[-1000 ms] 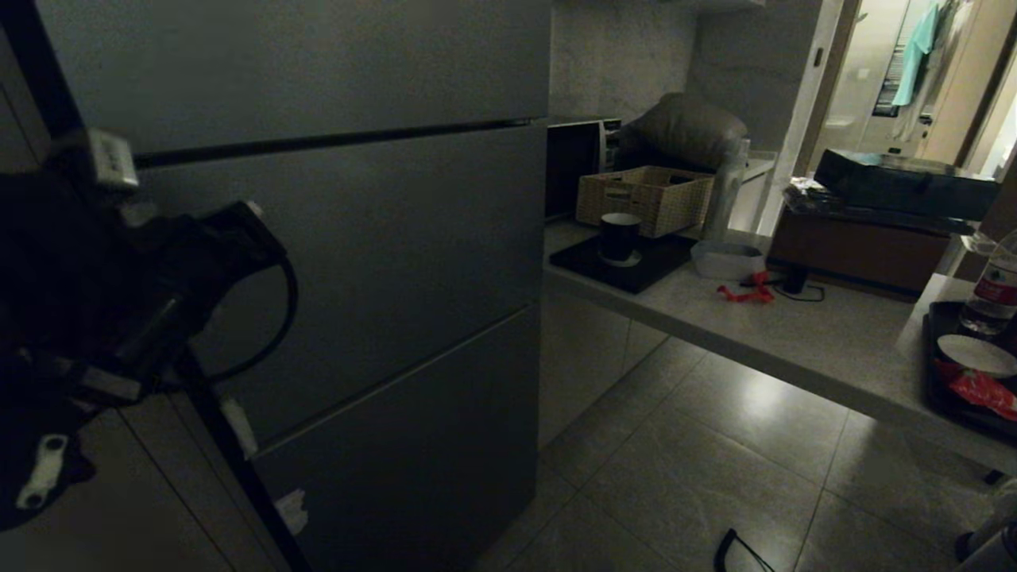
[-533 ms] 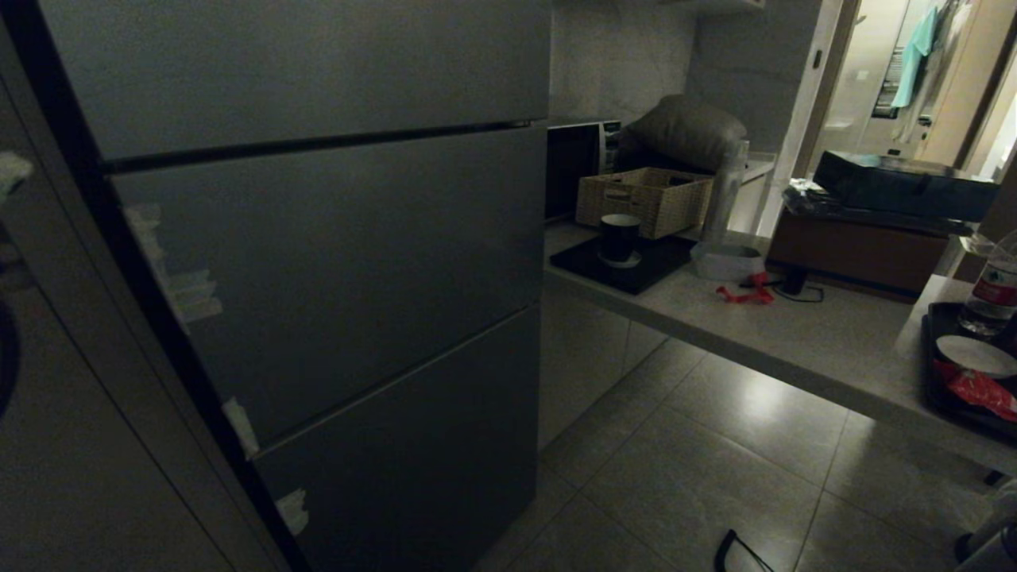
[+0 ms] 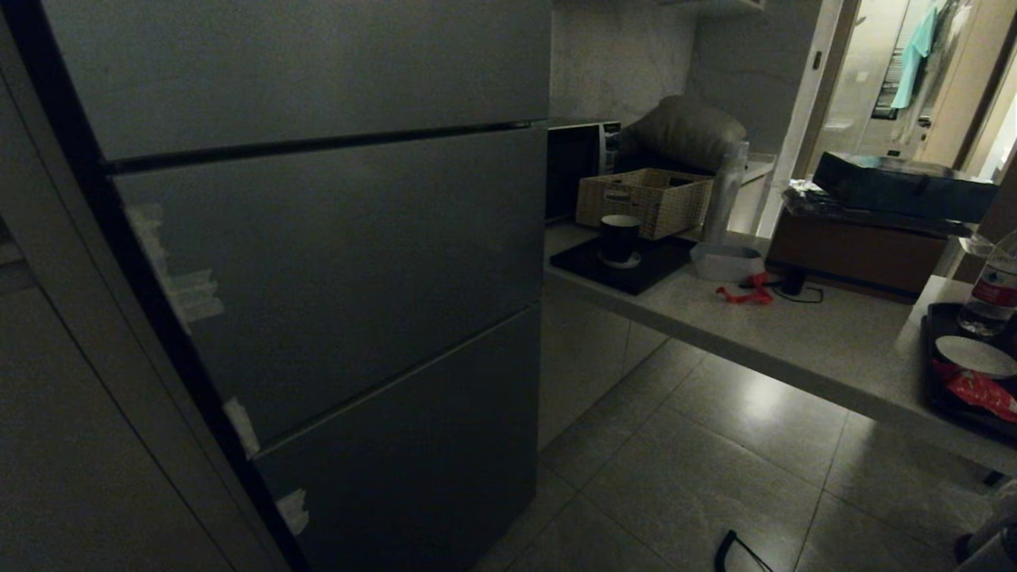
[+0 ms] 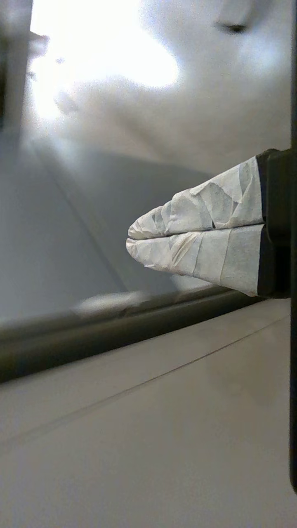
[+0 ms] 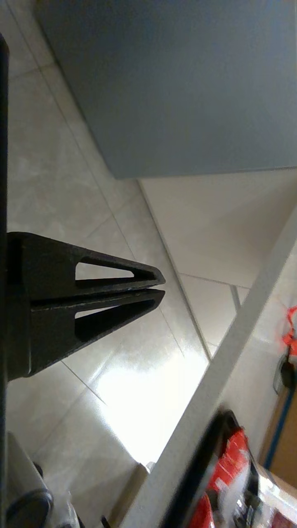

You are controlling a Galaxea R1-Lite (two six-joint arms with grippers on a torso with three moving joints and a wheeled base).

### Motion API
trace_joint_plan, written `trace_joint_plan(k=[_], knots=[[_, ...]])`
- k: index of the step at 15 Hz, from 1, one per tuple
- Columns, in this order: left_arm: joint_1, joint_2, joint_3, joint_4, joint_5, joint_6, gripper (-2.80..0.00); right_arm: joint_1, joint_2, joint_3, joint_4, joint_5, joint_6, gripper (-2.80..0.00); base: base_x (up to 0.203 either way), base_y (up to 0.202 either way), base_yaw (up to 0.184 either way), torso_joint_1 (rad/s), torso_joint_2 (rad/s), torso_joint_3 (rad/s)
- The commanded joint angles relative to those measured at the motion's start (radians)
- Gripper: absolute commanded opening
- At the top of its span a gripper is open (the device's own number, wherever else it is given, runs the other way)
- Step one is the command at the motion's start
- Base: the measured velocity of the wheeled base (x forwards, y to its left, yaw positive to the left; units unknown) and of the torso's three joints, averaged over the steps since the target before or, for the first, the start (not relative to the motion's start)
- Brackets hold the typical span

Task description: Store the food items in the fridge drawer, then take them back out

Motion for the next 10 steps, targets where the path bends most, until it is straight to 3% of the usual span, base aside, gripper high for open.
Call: trace_joint_plan(k=[1, 2, 5, 8, 10], knots=[[0.027, -0.168, 0.041, 0.067, -0.067, 0.017, -2.8, 0.001, -0.012, 0.007, -0.005, 0.001, 0.009, -2.8, 0.0, 0.0, 0.0, 0.0, 0.0, 0.0], [0.038, -0.165, 0.048, 0.109, -0.111, 0.028, -2.8, 0.001, -0.013, 0.007, -0.009, 0.001, 0.007, -2.8, 0.0, 0.0, 0.0, 0.0, 0.0, 0.0], [0.044, -0.16, 0.053, 0.125, -0.064, -0.114, -2.8, 0.001, -0.012, 0.007, -0.01, -0.001, 0.009, -2.8, 0.0, 0.0, 0.0, 0.0, 0.0, 0.0], [0.044, -0.16, 0.056, 0.114, -0.062, -0.12, -2.8, 0.001, -0.013, 0.007, -0.01, -0.001, 0.01, -2.8, 0.0, 0.0, 0.0, 0.0, 0.0, 0.0], [0.044, -0.159, 0.054, 0.122, -0.063, -0.054, -2.8, 0.001, -0.011, 0.007, -0.01, -0.001, 0.01, -2.8, 0.0, 0.0, 0.0, 0.0, 0.0, 0.0]])
